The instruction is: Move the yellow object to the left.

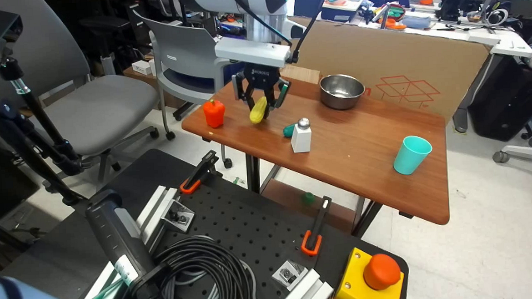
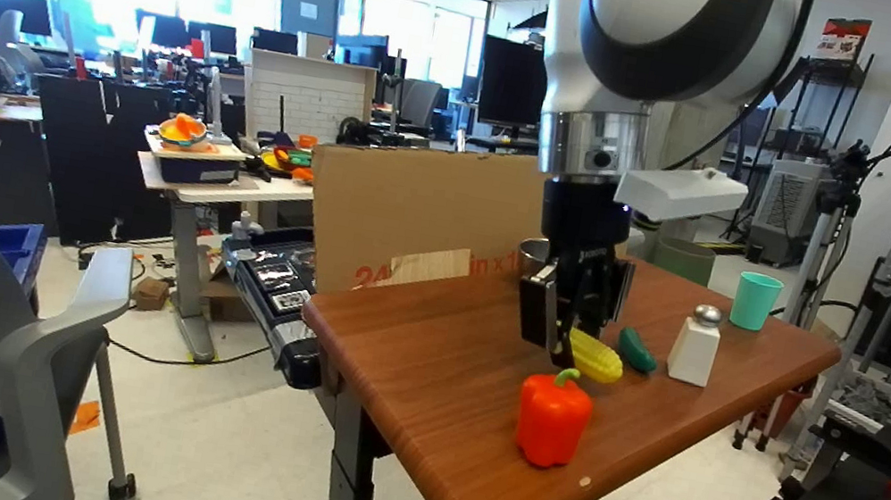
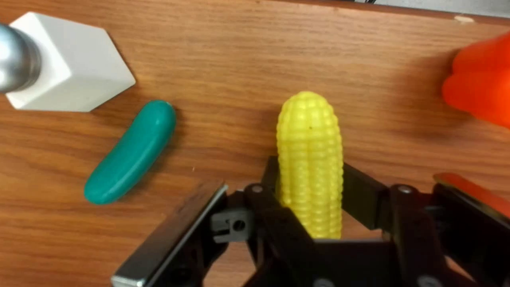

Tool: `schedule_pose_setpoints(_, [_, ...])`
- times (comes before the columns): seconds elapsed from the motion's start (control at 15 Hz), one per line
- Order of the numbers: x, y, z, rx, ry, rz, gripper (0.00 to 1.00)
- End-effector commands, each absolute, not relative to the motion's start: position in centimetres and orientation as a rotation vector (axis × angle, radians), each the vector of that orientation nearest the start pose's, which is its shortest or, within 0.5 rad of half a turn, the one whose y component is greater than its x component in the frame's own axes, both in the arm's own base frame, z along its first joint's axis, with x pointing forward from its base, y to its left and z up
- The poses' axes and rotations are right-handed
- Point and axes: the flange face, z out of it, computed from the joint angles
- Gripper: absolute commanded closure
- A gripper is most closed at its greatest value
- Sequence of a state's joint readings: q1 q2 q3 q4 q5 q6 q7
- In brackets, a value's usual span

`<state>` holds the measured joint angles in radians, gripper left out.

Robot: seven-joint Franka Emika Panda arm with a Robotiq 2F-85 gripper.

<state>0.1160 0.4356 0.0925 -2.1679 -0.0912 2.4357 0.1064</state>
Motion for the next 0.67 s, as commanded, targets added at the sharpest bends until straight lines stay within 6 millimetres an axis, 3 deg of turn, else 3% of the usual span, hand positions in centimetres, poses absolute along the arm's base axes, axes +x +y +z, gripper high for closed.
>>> schedule_pose_setpoints(0.0, [52.8,11.6,16.1,-3.16,-0.324,0.272,0.9])
schedule_pose_setpoints(0.07, [52.7,11.7,15.8,-3.158,-0.329,0.282,0.9])
schedule_pose_setpoints(0.13, [52.6,11.8,16.0,-3.159,-0.337,0.285,0.4])
schedule_pose_setpoints(0.2, [52.6,11.9,16.2,-3.156,-0.345,0.285,0.39])
schedule_pose_setpoints(0.4, [52.3,12.4,17.5,-3.155,-0.39,0.287,0.18])
schedule_pose_setpoints(0.6, [52.2,13.0,20.8,-3.154,-0.438,0.237,0.01])
